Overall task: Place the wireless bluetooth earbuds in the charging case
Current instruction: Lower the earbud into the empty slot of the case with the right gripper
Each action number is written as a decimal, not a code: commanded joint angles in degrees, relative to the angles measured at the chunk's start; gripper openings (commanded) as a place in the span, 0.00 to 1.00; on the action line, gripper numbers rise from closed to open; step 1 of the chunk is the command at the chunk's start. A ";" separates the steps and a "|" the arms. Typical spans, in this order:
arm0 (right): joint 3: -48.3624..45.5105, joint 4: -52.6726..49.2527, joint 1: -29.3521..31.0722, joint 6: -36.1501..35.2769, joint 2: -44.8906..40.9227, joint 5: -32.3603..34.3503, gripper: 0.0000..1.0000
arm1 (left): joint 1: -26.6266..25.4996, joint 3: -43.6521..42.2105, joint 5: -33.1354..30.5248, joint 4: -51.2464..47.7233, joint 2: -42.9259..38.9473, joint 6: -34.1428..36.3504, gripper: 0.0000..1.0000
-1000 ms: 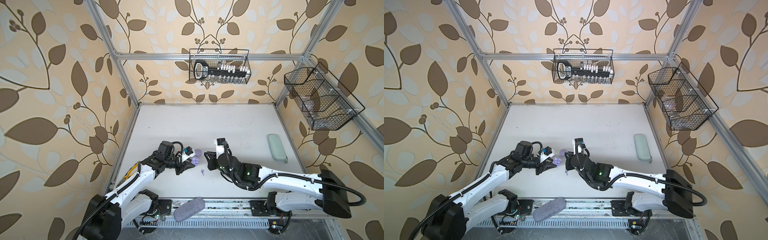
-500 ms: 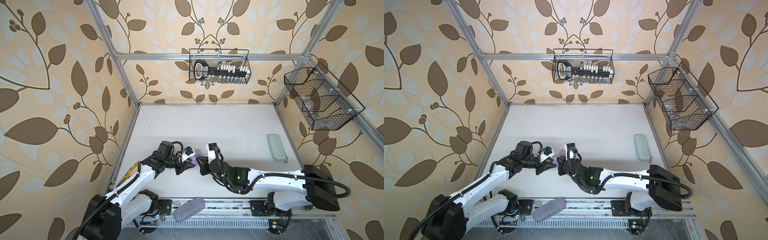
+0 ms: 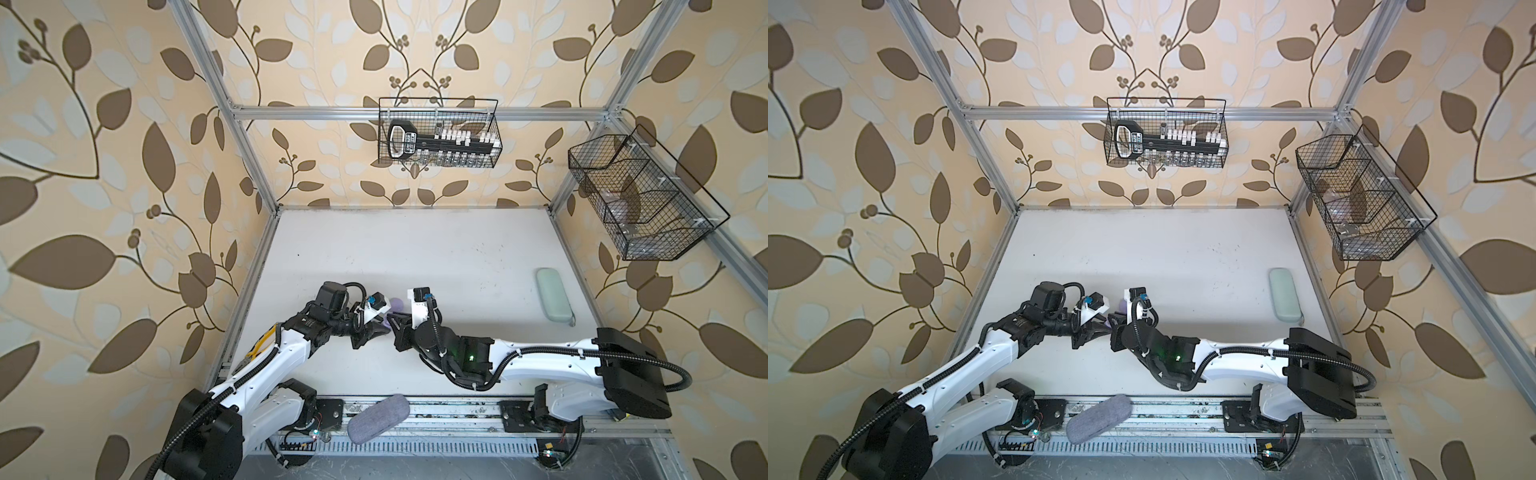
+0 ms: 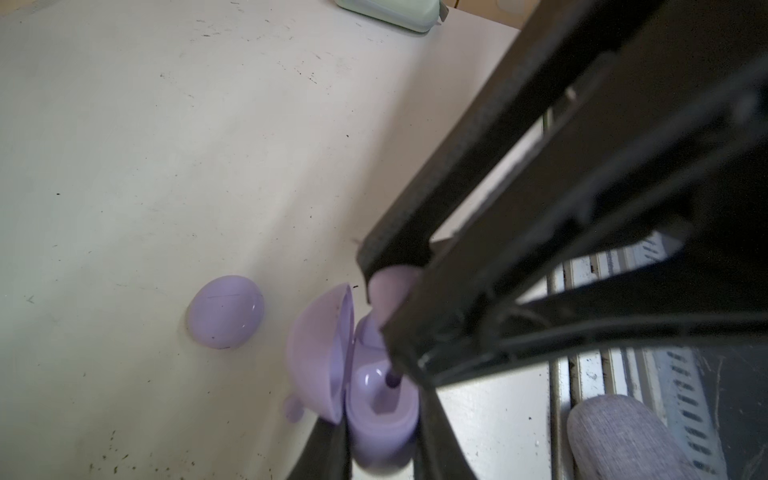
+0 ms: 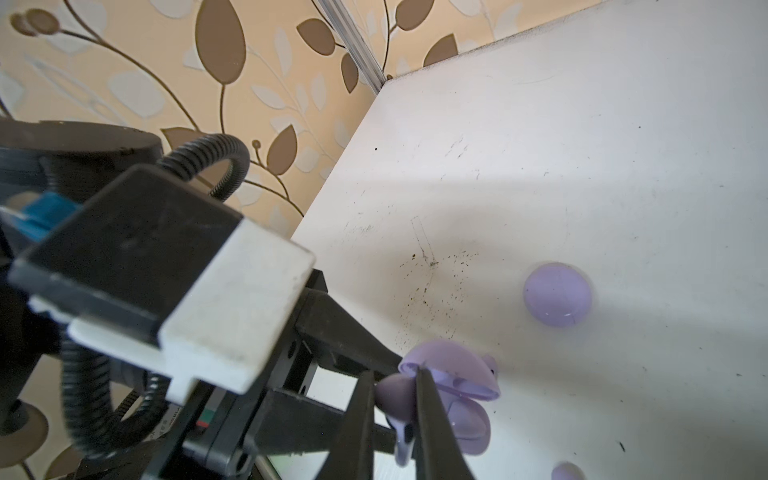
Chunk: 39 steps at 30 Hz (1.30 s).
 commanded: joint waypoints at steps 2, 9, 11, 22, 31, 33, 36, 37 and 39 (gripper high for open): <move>1.83 2.17 0.22 0.69 1.20 1.62 0.14 | -0.36 1.94 0.18 1.33 -0.28 -0.45 0.00; 1.04 3.63 -0.49 1.39 1.72 1.43 0.13 | -0.16 1.85 0.33 1.56 -0.28 -0.65 0.00; 0.70 4.46 -0.81 1.67 1.93 1.06 0.14 | -0.06 1.79 0.44 1.58 -0.28 -0.66 0.00; 0.16 5.67 -1.49 2.15 3.31 0.44 0.13 | 0.20 1.94 0.53 1.79 -0.19 -0.92 0.00; -0.13 6.31 -1.70 2.60 4.50 0.30 0.13 | 0.46 2.03 0.70 1.75 -0.04 -1.01 0.00; -0.20 6.39 -1.65 2.60 4.72 0.26 0.13 | 0.47 2.00 0.79 1.83 -0.01 -1.09 0.00; -0.15 6.39 -1.65 2.52 4.97 0.36 0.13 | 0.55 2.03 0.79 1.83 0.07 -1.20 0.00; -0.19 6.39 -1.67 2.61 4.96 0.43 0.13 | 0.63 2.07 0.84 1.83 0.16 -1.18 0.00; -0.27 6.39 -1.66 2.59 5.11 0.43 0.13 | 0.73 2.14 0.91 1.83 0.25 -1.28 0.00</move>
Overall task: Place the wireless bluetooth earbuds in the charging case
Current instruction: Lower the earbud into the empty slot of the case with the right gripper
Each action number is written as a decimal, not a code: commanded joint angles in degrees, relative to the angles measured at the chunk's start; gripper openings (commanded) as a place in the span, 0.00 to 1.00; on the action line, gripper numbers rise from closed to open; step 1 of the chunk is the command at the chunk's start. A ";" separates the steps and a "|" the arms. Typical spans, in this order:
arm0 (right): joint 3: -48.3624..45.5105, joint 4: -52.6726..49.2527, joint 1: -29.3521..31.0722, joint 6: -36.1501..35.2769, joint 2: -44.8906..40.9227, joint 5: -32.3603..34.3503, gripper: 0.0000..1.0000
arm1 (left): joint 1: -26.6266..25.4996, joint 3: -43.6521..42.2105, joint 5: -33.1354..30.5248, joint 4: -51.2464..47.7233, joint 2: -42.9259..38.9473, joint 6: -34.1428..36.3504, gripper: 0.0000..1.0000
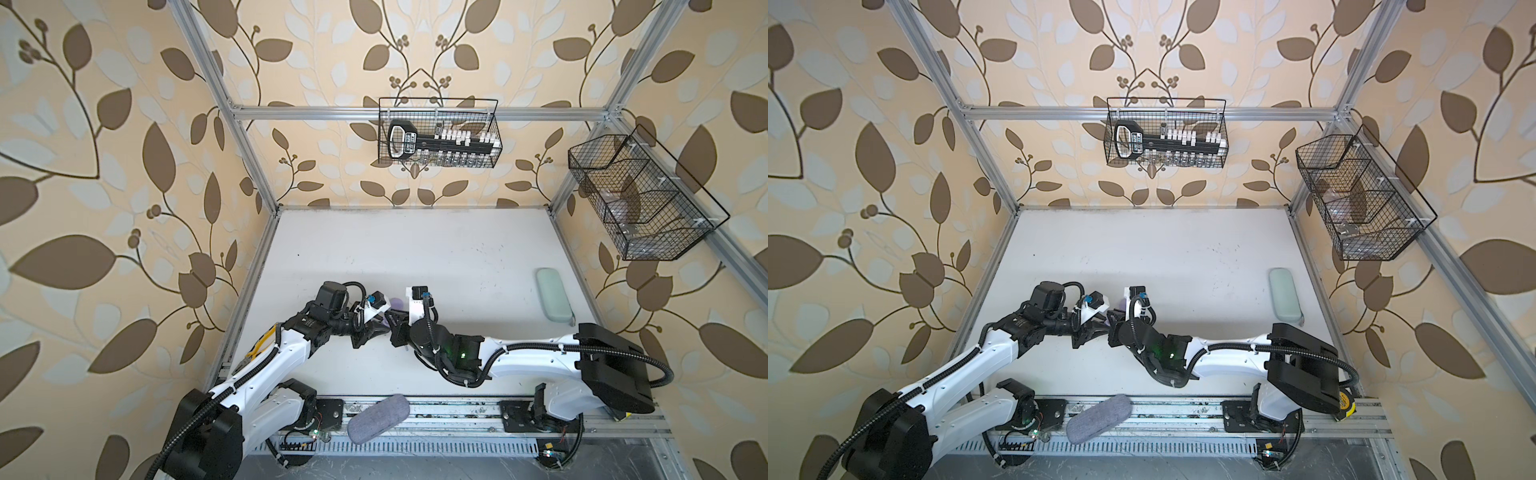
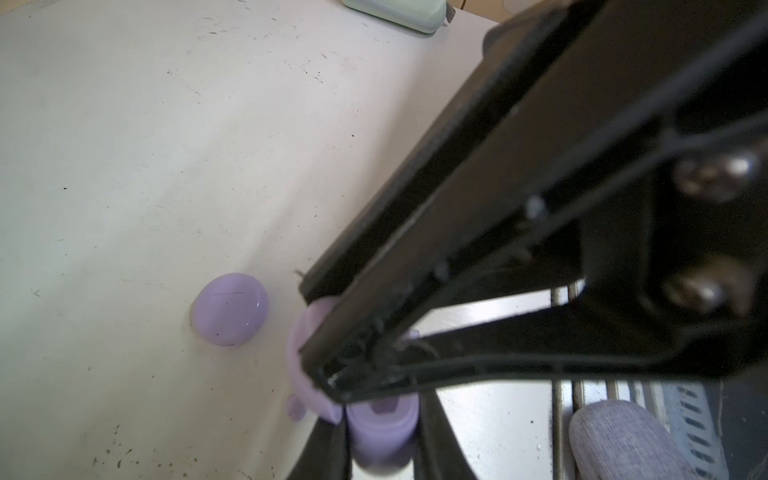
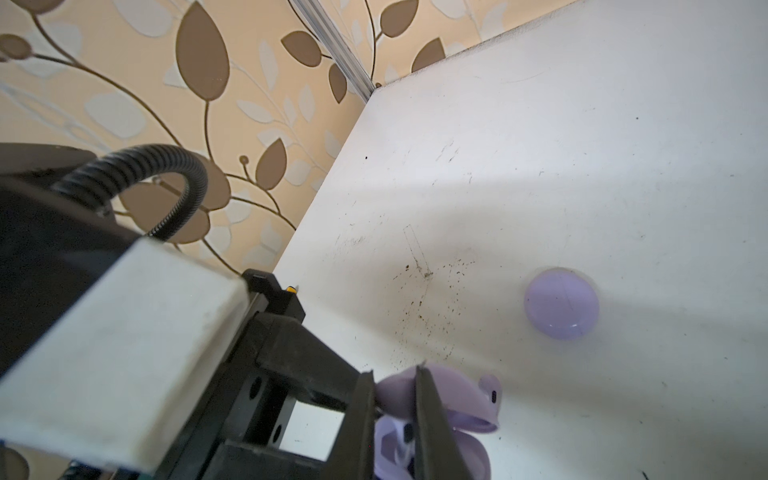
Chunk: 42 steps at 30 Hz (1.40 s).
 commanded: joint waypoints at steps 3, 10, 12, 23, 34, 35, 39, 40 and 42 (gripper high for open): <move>-0.46 1.39 -0.15 0.89 0.94 0.13 0.13 | 0.67 2.09 1.54 1.48 0.18 -0.20 0.00; -0.61 1.80 -0.19 1.06 1.63 0.13 0.13 | 0.93 2.11 1.71 1.62 0.14 -0.35 0.00; -0.75 1.83 -0.04 1.03 1.82 0.18 0.13 | 1.06 2.10 1.80 1.68 0.17 -0.39 0.00; -1.37 2.64 0.05 1.07 1.96 0.39 0.13 | 1.37 2.34 2.15 1.62 0.54 -0.42 0.00; -1.43 3.53 -0.04 1.06 4.09 0.44 0.13 | 1.46 2.42 2.15 1.75 0.71 -0.57 0.00; -1.45 3.71 -0.04 1.02 4.30 0.41 0.13 | 1.54 2.46 2.15 1.71 0.71 -0.58 0.00; -1.62 4.07 0.13 0.94 4.91 0.87 0.13 | 1.63 2.42 2.33 1.70 0.71 -0.68 0.00; -1.65 4.07 0.07 1.00 4.98 1.01 0.13 | 1.72 2.42 2.41 1.70 0.71 -0.66 0.00; -1.71 4.32 -0.01 0.93 5.25 1.01 0.13 | 1.81 2.41 2.50 1.70 0.80 -0.66 0.00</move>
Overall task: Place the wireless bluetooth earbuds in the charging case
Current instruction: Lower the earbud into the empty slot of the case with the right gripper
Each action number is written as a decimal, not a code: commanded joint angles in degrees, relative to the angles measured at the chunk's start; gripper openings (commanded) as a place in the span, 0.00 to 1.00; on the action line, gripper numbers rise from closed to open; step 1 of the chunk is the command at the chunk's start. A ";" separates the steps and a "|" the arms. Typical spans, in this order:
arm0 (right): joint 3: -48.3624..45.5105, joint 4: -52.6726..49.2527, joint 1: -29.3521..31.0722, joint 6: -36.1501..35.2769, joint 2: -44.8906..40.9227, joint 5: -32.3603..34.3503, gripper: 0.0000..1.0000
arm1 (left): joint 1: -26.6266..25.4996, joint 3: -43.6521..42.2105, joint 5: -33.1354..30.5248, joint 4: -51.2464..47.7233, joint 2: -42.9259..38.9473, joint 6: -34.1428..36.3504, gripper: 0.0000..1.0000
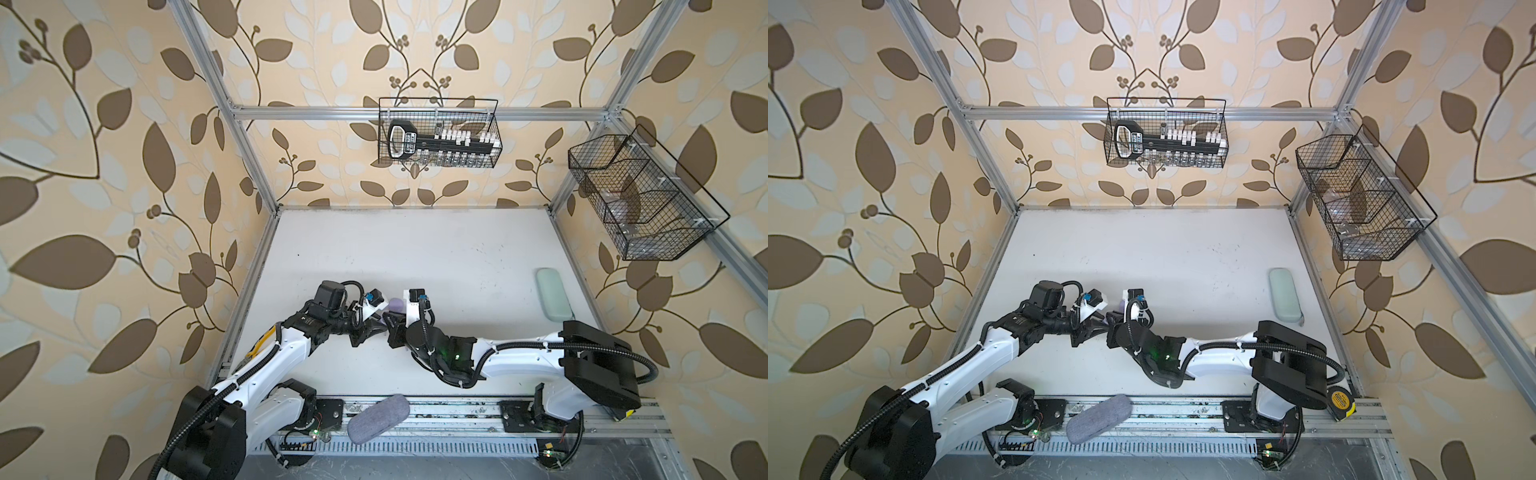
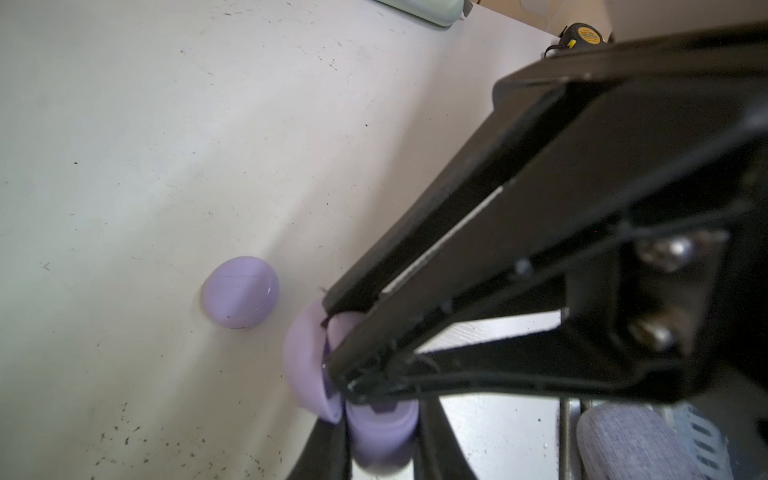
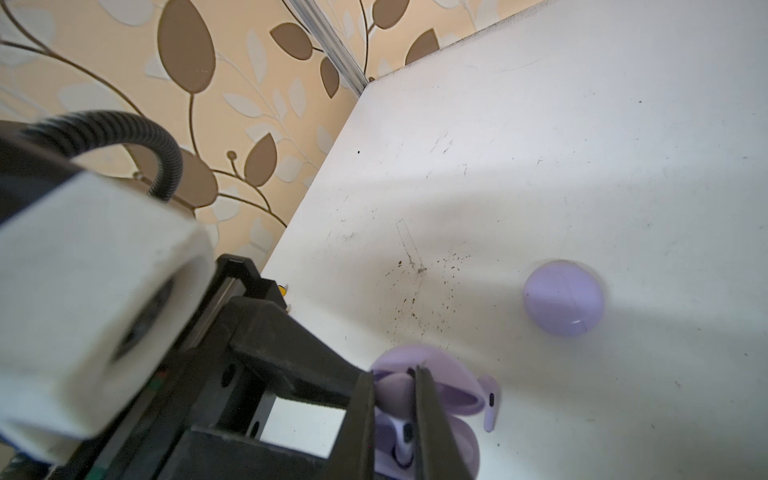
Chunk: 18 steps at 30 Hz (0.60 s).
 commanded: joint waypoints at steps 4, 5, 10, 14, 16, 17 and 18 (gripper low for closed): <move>-1.03 1.19 0.22 0.58 1.81 -0.33 0.13 | 0.37 2.54 2.74 1.84 -0.18 -0.12 0.00; -0.99 1.27 0.31 0.58 1.85 -0.44 0.13 | 0.37 2.53 2.74 1.84 -0.18 -0.18 0.00; -0.99 0.75 0.96 0.71 0.87 -0.36 0.13 | 0.37 2.58 2.82 1.84 -0.10 -0.22 0.00; -1.38 0.49 1.45 1.09 0.63 -0.33 0.13 | 0.45 2.57 2.83 1.84 -0.10 -0.18 0.00; -1.77 0.66 1.83 1.42 0.56 -0.16 0.14 | 0.45 2.53 2.83 1.84 -0.18 -0.20 0.00; -1.86 0.66 1.96 1.49 0.65 -0.07 0.14 | 0.45 2.53 2.83 1.84 -0.18 -0.22 0.00; -1.95 0.66 2.04 1.46 0.56 -0.11 0.14 | 0.45 2.49 2.83 1.84 -0.16 -0.20 0.00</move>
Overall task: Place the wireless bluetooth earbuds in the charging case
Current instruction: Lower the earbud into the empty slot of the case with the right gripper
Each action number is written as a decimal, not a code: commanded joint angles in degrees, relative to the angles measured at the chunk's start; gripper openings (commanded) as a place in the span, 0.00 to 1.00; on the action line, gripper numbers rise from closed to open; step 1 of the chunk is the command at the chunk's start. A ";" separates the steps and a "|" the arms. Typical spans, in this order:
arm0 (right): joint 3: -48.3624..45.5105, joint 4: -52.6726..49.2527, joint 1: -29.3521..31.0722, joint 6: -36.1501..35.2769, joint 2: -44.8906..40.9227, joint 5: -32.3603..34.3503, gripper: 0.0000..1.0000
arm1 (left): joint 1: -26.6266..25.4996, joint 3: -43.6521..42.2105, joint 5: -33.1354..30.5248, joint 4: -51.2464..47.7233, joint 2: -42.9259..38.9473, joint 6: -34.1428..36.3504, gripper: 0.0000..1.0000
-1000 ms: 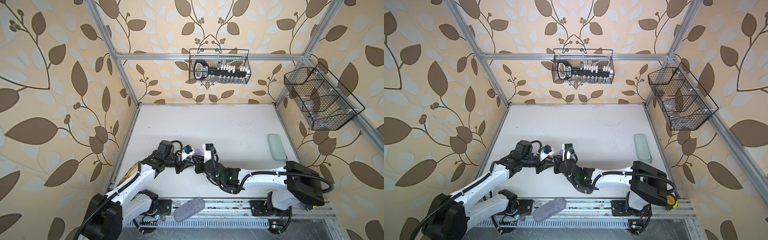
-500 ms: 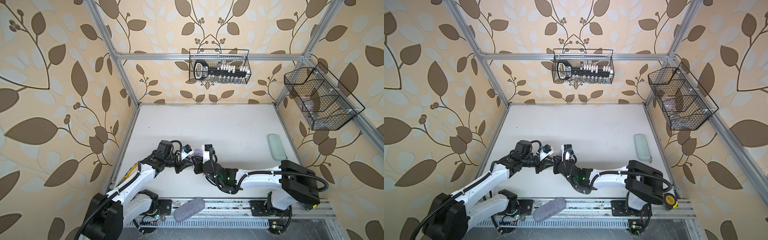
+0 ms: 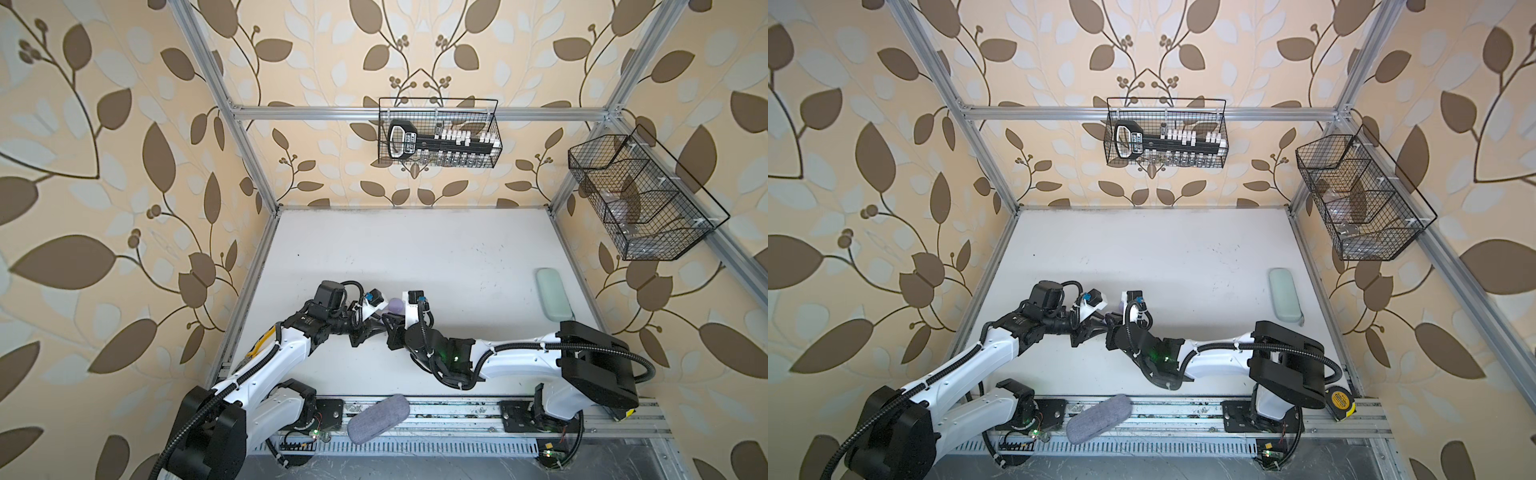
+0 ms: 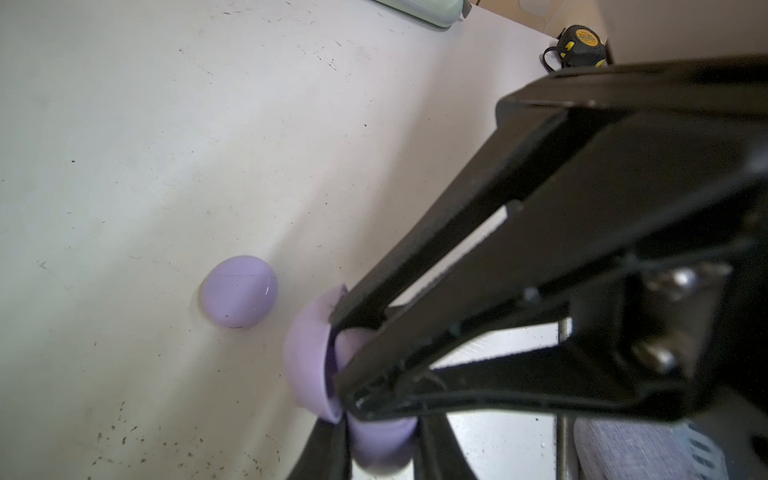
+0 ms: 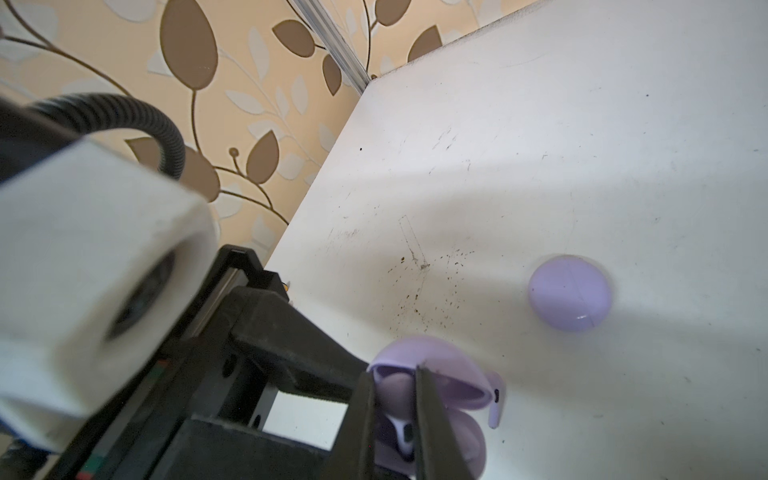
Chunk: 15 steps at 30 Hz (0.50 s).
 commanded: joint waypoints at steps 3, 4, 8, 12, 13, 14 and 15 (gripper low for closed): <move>-1.71 -0.19 1.29 1.05 -0.35 -0.54 0.16 | 0.15 2.58 2.46 2.14 -0.10 -0.11 0.00; -1.72 -0.19 1.30 1.03 -0.52 -0.59 0.16 | 0.15 2.55 2.47 2.10 -0.05 -0.10 0.00; -1.99 -0.28 1.44 0.94 -1.31 -0.18 0.18 | 0.15 2.54 2.55 1.98 -0.14 0.02 0.00; -2.07 -0.28 1.55 0.95 -1.64 -0.21 0.20 | 0.15 2.65 2.64 1.88 -0.05 0.11 0.00; -2.02 -0.19 1.57 0.91 -1.67 -0.22 0.20 | 0.15 2.66 2.64 1.88 -0.05 0.15 0.00; -2.11 -0.10 1.53 0.95 -1.76 -0.33 0.20 | 0.15 2.69 2.64 1.88 -0.05 0.19 0.00; -2.02 -0.02 1.54 0.98 -1.89 -0.32 0.21 | 0.15 2.63 2.68 1.83 -0.05 0.19 0.00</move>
